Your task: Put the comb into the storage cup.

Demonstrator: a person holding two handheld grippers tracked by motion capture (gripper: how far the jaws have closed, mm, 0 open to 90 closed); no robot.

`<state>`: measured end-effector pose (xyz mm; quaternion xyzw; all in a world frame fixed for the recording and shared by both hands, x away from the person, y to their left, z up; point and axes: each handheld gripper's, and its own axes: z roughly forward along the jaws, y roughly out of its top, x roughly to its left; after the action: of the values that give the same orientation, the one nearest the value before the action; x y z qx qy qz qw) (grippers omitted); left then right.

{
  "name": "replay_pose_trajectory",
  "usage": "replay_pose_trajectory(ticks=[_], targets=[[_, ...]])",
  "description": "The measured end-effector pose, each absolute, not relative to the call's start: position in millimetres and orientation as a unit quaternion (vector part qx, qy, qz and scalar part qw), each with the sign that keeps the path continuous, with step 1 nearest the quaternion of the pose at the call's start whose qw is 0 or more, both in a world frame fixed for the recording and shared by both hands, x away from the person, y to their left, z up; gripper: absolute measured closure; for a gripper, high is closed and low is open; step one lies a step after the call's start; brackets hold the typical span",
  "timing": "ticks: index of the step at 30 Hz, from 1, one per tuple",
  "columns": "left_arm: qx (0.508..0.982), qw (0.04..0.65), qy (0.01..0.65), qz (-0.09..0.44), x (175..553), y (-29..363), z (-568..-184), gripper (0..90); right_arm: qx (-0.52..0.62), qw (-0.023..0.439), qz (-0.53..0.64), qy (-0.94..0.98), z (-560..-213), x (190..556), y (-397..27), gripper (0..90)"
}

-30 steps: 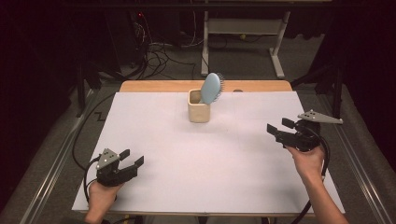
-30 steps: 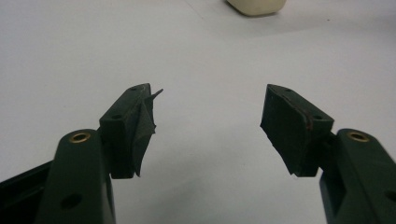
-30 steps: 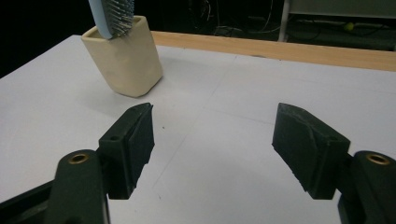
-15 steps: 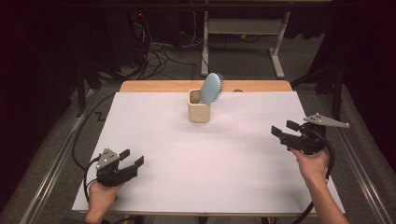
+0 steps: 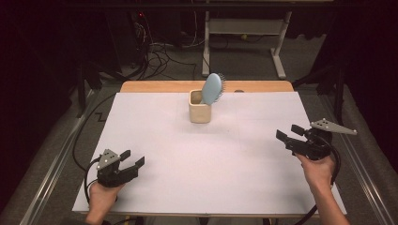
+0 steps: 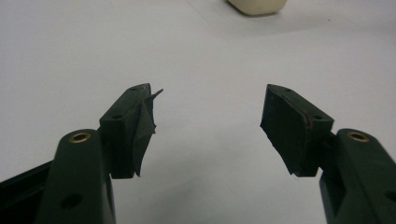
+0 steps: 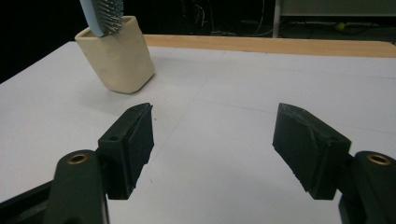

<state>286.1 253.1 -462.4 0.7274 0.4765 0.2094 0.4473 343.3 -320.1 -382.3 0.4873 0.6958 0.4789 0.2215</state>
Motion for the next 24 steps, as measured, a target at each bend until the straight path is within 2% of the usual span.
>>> replay_pose_trajectory(ticks=[24], targets=[[0.727, 0.449, 0.475, 0.21, 285.3, 252.3, -461.9, 35.2, 0.476, 0.228, 0.488, 0.695, -390.2, 326.0, -319.4, 26.2]])
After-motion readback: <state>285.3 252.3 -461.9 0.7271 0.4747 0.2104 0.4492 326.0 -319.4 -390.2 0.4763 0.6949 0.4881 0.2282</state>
